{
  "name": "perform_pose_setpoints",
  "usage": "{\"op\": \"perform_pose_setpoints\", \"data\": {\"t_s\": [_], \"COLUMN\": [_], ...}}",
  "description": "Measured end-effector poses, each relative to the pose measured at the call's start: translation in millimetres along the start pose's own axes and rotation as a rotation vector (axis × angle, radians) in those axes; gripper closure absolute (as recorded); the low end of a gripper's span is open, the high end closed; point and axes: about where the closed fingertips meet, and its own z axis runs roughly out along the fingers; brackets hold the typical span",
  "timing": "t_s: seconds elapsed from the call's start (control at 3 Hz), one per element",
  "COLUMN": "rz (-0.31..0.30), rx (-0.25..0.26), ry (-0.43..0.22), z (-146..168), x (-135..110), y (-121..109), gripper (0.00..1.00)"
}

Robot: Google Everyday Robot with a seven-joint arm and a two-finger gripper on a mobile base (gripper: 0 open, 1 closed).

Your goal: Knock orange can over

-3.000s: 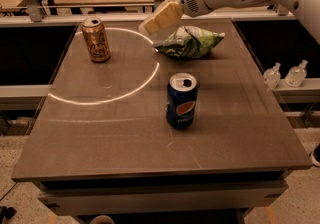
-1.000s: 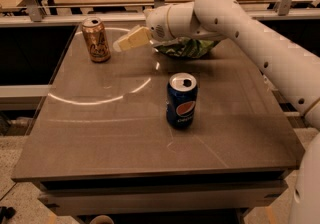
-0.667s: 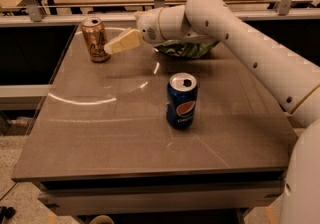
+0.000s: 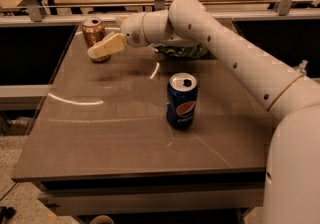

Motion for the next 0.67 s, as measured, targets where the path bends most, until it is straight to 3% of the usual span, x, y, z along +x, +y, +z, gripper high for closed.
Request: {"op": "perform_pose_setpoints", "data": {"t_s": [0.67], "rz": [0.017], "rx": [-0.020], "ry": [-0.055], "z": [32], "x": [3], "y": [5], "gripper": [0.00]}}
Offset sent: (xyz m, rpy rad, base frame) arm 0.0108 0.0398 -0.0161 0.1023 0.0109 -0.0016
